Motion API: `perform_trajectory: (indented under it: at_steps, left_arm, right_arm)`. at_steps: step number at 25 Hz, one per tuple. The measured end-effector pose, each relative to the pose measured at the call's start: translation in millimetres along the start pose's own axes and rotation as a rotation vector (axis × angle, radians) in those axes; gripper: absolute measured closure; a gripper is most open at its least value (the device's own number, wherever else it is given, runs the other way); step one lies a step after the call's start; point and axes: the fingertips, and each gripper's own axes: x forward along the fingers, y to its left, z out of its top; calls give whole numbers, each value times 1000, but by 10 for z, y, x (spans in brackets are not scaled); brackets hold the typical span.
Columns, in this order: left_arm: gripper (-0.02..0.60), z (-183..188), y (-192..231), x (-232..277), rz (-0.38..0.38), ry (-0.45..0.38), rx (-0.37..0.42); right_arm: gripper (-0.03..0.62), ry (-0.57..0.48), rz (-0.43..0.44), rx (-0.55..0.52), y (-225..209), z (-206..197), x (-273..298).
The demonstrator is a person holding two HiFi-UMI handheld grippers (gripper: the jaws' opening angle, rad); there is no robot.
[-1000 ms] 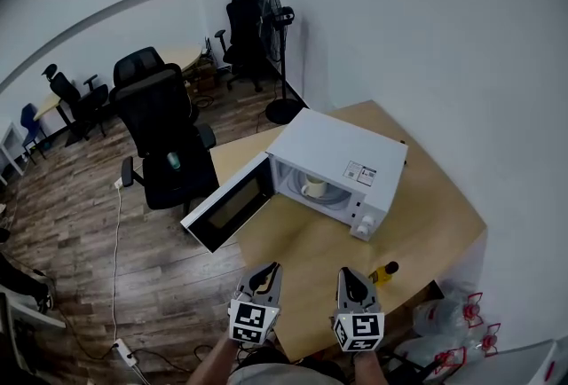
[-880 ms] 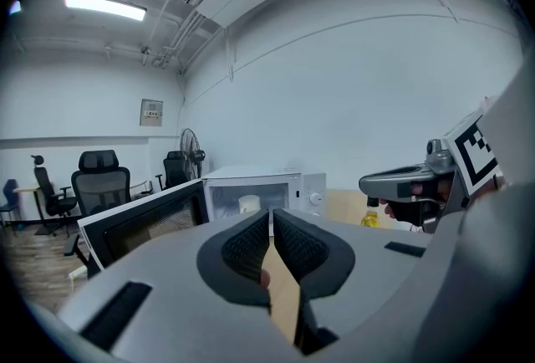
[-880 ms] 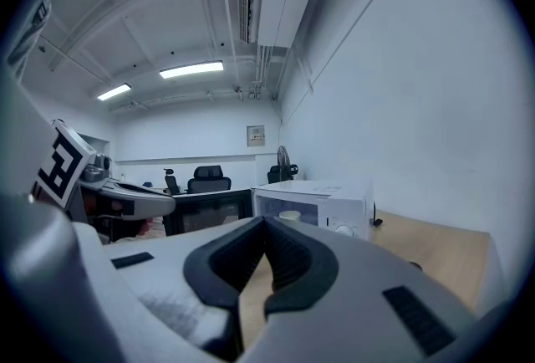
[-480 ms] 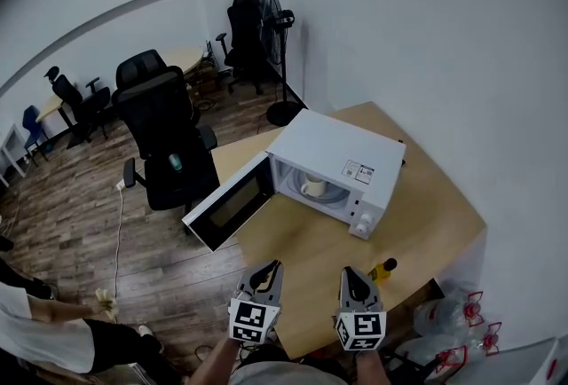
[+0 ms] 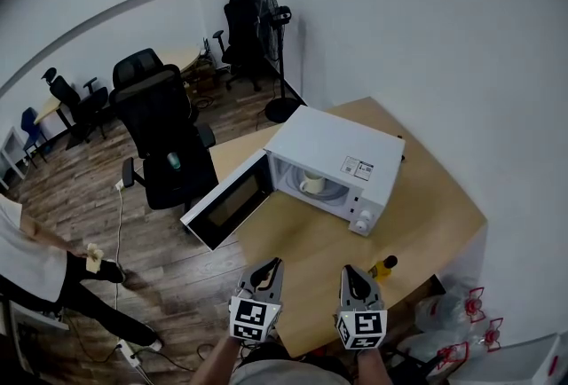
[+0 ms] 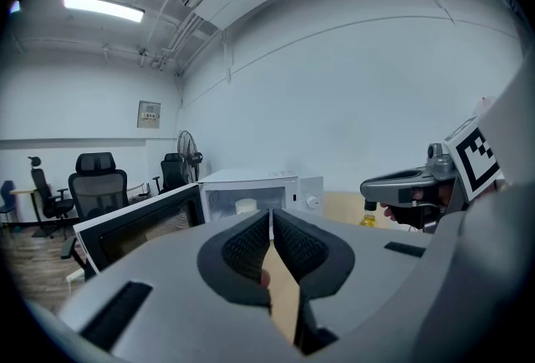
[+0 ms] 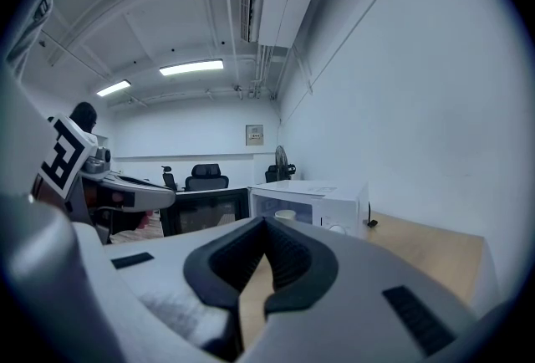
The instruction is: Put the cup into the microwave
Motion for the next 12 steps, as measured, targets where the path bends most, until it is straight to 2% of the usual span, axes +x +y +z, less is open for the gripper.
perform_trajectory:
  at_steps: [12]
  left_arm:
    - [548, -27, 0, 23, -7, 10, 4]
  right_arm:
    - [577, 6, -8, 3, -18, -40, 23]
